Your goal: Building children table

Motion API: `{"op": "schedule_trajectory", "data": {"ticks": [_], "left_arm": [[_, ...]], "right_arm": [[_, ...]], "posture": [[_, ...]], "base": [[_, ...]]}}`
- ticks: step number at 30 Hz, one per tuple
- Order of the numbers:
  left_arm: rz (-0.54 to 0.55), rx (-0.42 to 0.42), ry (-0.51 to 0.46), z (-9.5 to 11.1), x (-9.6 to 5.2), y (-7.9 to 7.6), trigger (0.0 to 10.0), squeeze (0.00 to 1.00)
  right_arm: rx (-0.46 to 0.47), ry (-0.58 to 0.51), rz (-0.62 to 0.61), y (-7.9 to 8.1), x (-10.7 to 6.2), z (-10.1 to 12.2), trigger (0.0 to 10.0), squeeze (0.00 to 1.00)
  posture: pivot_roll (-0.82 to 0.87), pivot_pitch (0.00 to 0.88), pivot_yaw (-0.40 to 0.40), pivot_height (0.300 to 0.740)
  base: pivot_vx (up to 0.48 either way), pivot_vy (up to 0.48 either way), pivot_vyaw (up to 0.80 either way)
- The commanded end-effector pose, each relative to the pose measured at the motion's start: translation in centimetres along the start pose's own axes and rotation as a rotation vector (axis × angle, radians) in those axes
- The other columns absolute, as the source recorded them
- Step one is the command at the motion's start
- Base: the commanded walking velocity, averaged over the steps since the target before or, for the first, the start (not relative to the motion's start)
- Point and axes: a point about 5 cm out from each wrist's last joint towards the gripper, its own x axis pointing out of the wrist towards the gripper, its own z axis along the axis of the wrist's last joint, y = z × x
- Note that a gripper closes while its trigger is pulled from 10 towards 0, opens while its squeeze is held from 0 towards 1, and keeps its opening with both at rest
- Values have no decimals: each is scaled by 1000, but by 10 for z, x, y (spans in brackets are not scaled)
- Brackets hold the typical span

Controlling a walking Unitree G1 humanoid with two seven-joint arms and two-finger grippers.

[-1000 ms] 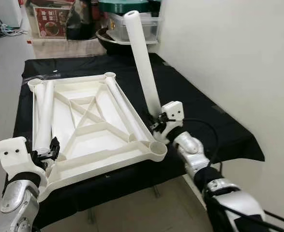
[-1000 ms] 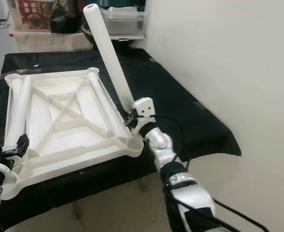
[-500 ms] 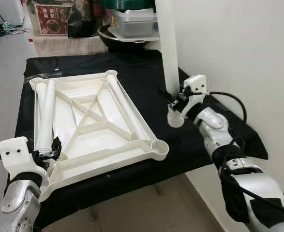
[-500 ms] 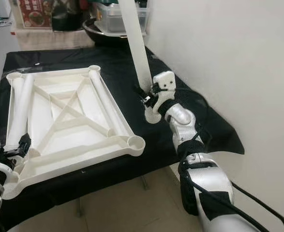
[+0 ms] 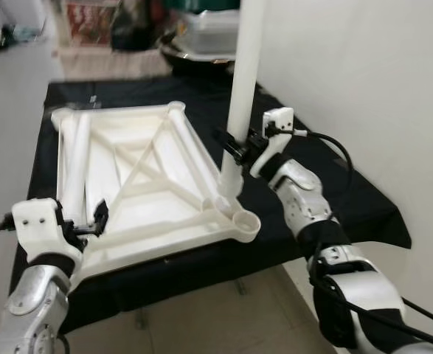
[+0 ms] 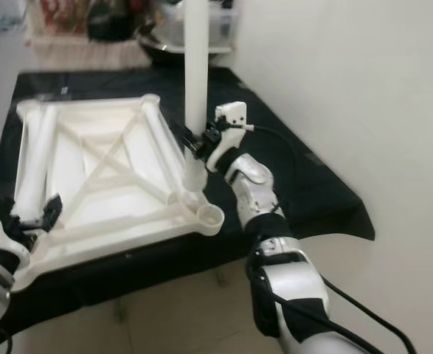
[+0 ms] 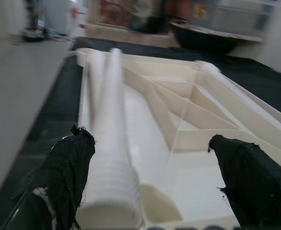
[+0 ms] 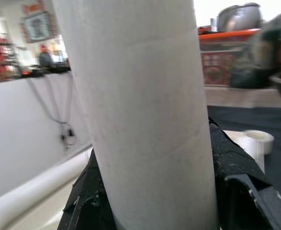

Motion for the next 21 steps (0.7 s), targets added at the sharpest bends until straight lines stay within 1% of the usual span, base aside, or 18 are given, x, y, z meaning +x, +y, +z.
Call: {"op": "schedule_trajectory", "data": {"ticks": [1, 3, 4, 6, 11, 15, 20, 21], "left_arm": [[13, -14, -1, -1, -2, 2, 10000, 0], [15, -15, -2, -1, -2, 2, 10000, 0], [13, -15, -1, -1, -2, 2, 10000, 0], [10, -15, -1, -2, -2, 1, 10000, 0], [8, -13, 5, -4, -2, 0, 10000, 0], [4, -10, 8, -4, -2, -1, 10000, 0], [1, -9, 9, -4, -2, -1, 10000, 0], [-46, 1, -2, -1, 0, -5, 10000, 0]], "right_arm": [[-61, -5, -1, -1, -6, 0, 10000, 0], [-50, -1, -1, -1, -7, 0, 10000, 0], [-20, 1, -9, -3, -7, -1, 10000, 0], [26, 9, -19, -7, -10, 2, 10000, 0], [17, 20, -16, -11, -12, 6, 10000, 0], [8, 32, -43, -16, -15, 10, 10000, 0], [25, 33, -72, -18, -16, 11, 10000, 0], [128, 3, -97, -17, -11, 18, 10000, 0]], "posture": [[130, 0, -105, 740], [130, 0, -105, 740], [130, 0, -105, 740], [125, 0, -104, 740], [116, 0, -98, 740], [111, 0, -93, 740], [112, 0, -89, 740], [112, 0, -86, 740]], "base": [[0, 0, 800], [0, 0, 800], [0, 0, 800], [0, 0, 0], [0, 0, 0], [0, 0, 0], [0, 0, 0], [0, 0, 0]]}}
